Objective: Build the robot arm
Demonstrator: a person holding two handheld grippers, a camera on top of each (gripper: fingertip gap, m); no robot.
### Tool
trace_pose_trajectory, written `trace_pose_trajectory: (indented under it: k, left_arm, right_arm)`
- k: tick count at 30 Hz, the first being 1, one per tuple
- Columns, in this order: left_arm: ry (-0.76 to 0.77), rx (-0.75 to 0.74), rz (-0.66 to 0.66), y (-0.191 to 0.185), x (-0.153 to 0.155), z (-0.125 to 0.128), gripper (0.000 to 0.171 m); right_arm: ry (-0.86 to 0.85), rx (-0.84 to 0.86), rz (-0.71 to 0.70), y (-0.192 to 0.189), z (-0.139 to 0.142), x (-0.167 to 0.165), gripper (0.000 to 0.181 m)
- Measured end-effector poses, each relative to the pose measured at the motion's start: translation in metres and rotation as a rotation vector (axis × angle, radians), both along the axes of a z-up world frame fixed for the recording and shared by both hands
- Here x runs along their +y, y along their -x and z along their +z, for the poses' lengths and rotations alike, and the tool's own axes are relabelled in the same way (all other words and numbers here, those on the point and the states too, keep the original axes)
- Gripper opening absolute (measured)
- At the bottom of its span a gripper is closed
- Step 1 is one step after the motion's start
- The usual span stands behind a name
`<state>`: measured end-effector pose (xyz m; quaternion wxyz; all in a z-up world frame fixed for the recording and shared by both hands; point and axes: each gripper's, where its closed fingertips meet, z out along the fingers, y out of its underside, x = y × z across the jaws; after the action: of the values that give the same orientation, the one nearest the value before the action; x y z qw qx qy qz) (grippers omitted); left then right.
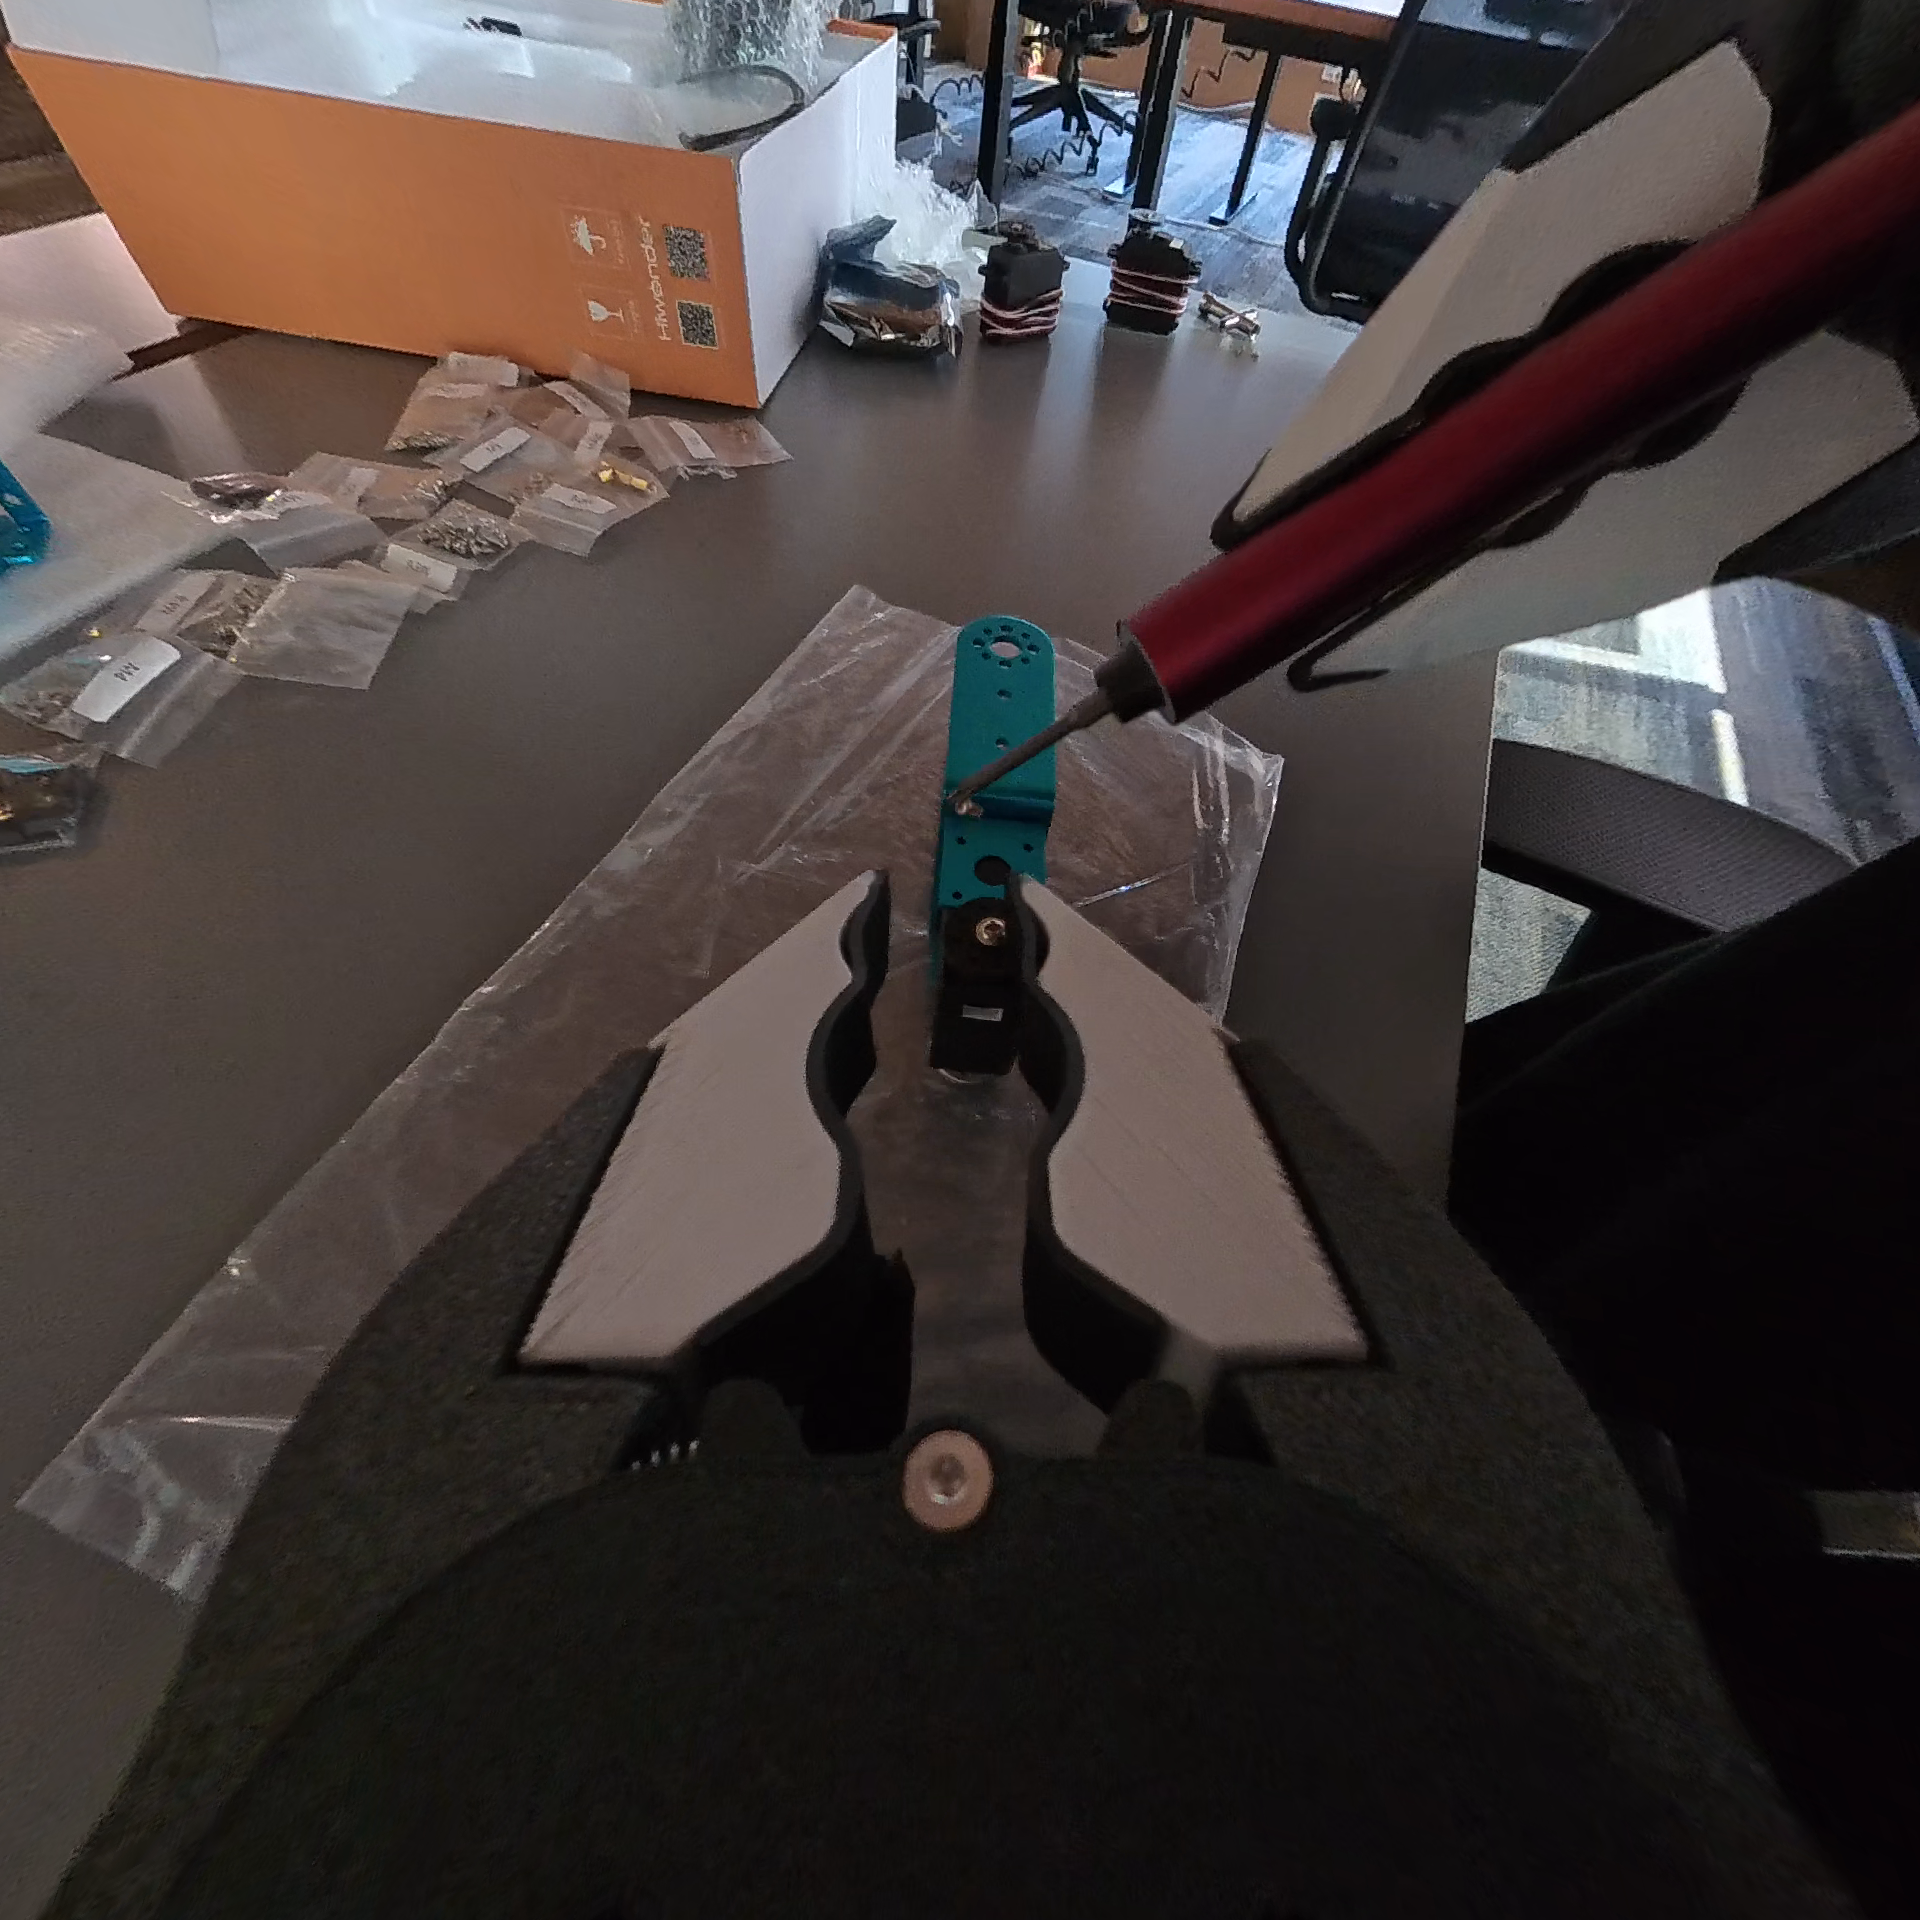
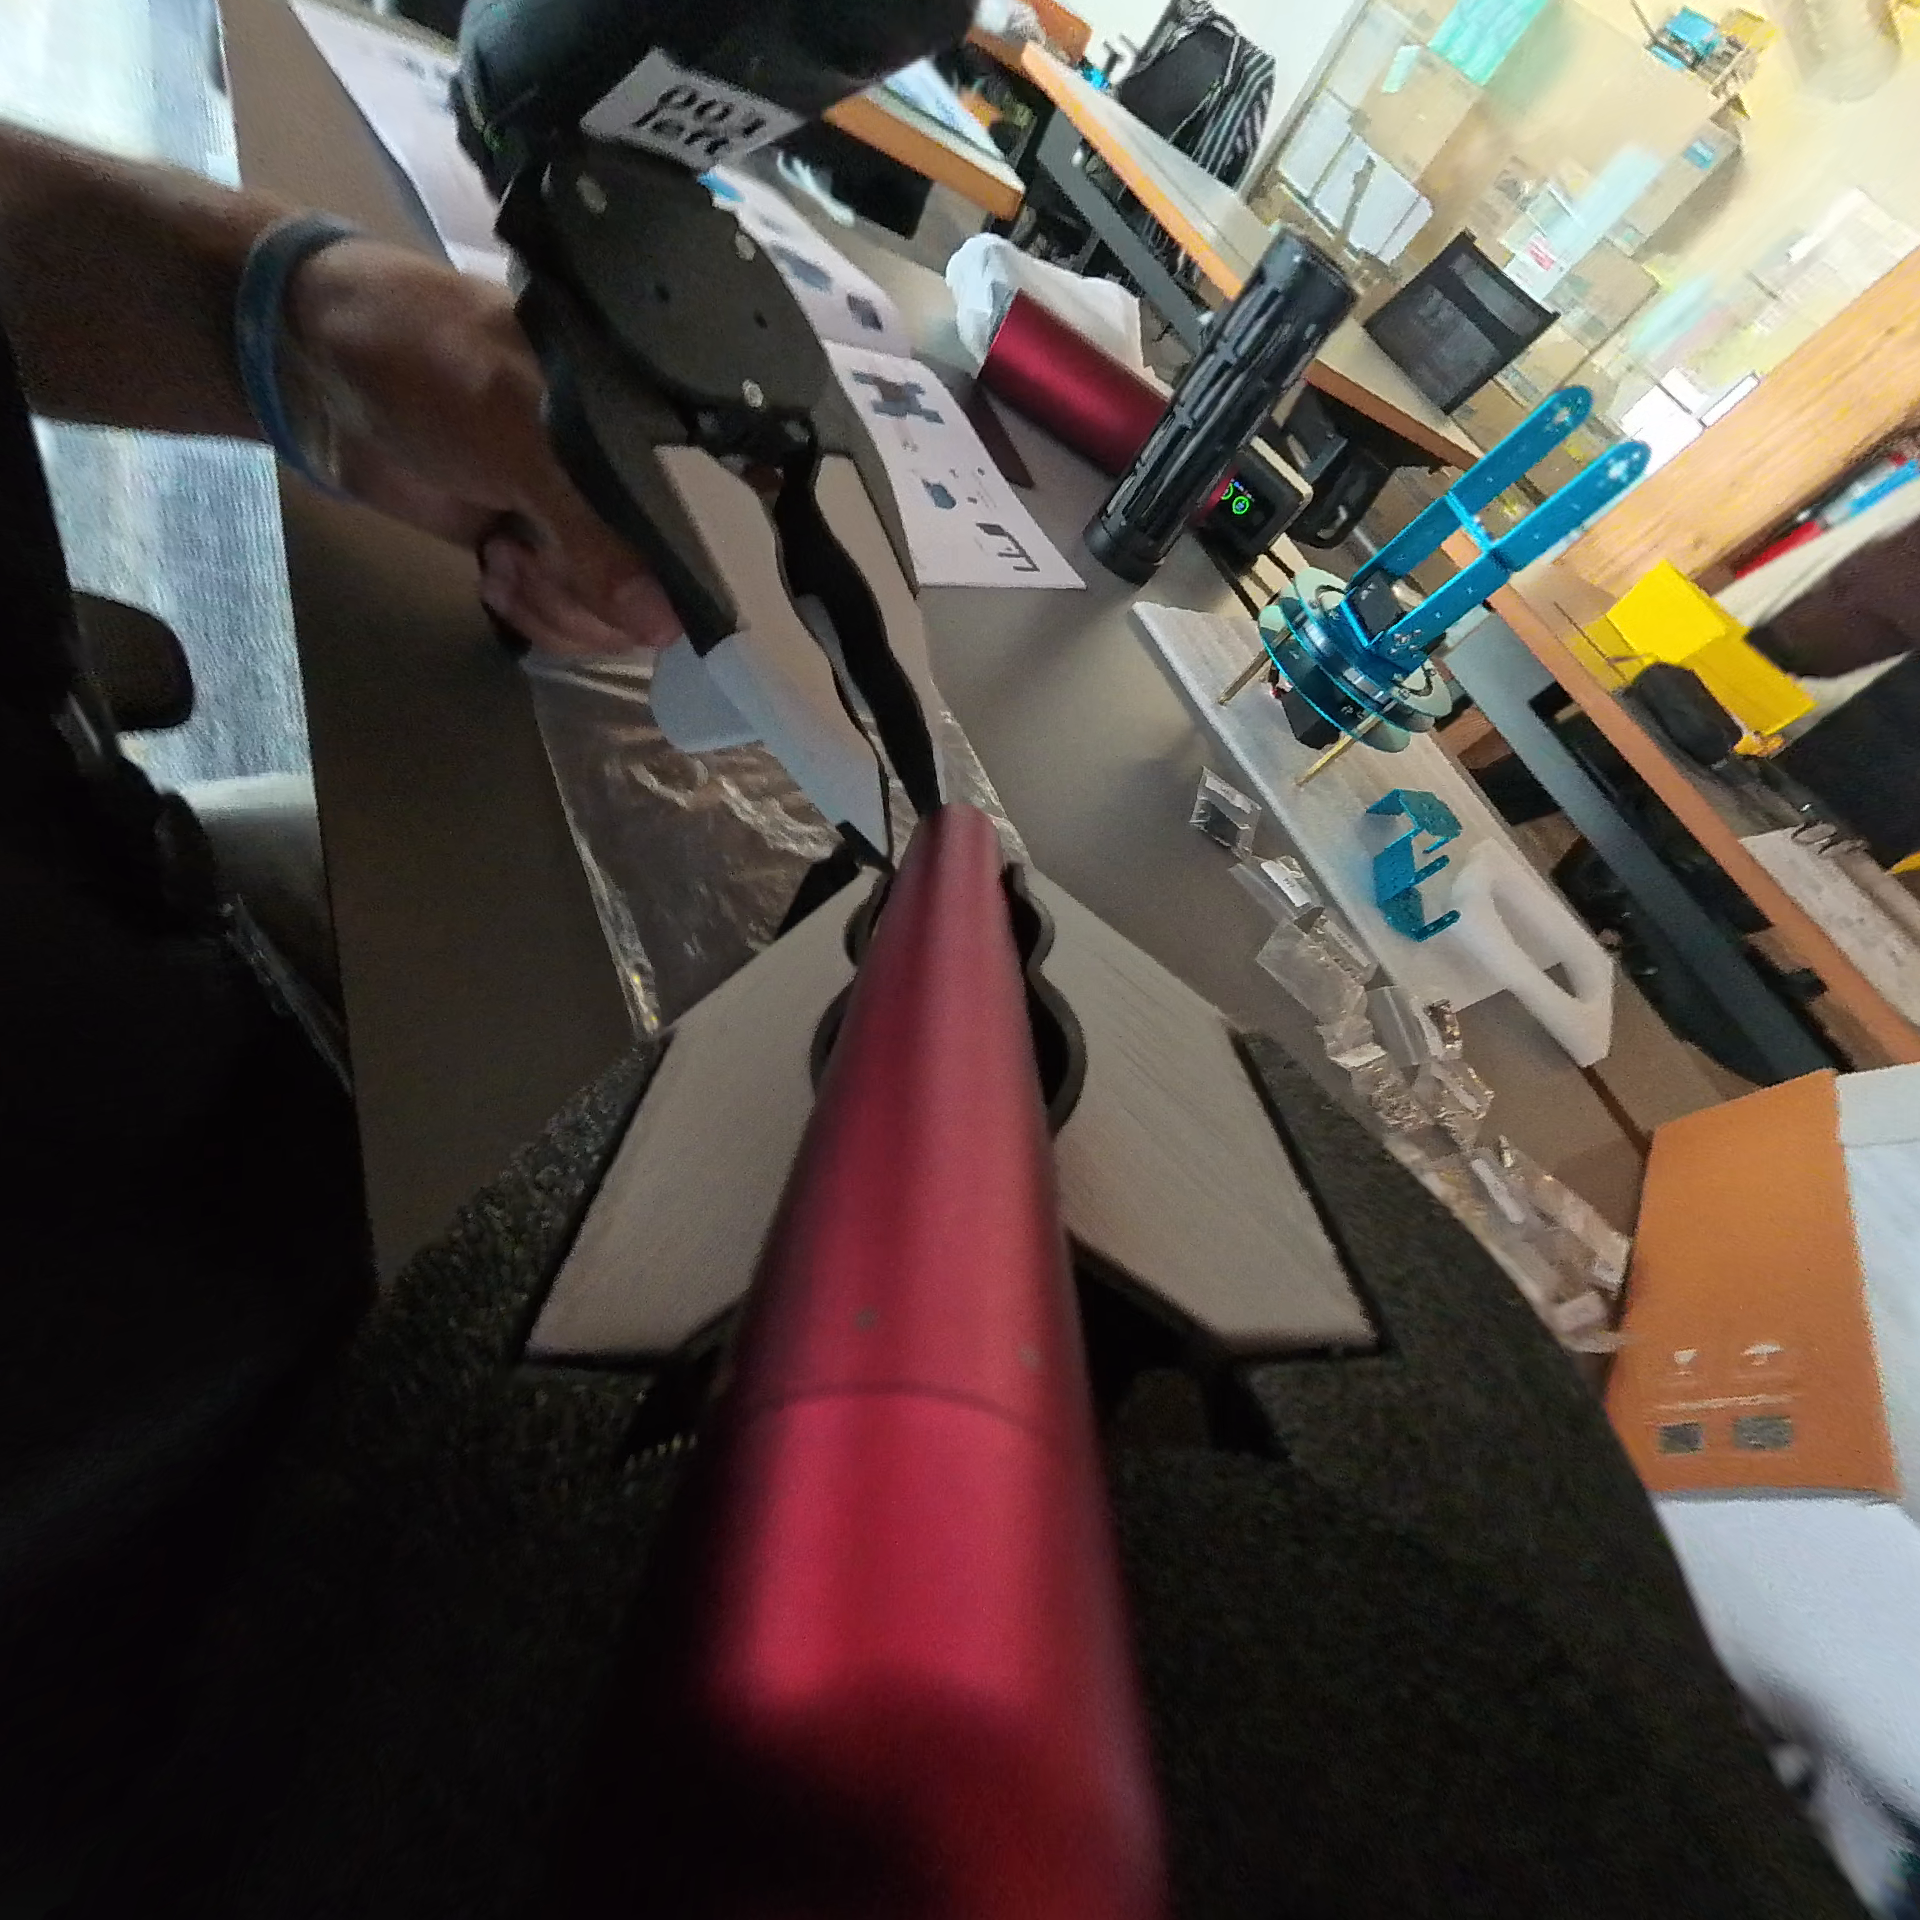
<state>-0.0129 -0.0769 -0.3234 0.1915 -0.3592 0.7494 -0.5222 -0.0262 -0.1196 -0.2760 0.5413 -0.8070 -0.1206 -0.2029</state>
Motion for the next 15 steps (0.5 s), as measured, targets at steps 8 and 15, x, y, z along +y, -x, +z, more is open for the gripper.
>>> trace_pose_trajectory:
  k: [8,15]
  left_arm:
    - [0.041,-0.012,-0.020,-0.0013,-0.0071,0.0072,0.021]
    - [0.026,-0.024,0.001,-0.0045,-0.0008,0.0054,0.015]
  right_arm:
    - [-0.103,0.149,-0.027,0.0001,0.0008,0.0017,0.021]
    - [-0.140,0.207,-0.036,0.0000,0.0037,-0.0007,0.021]
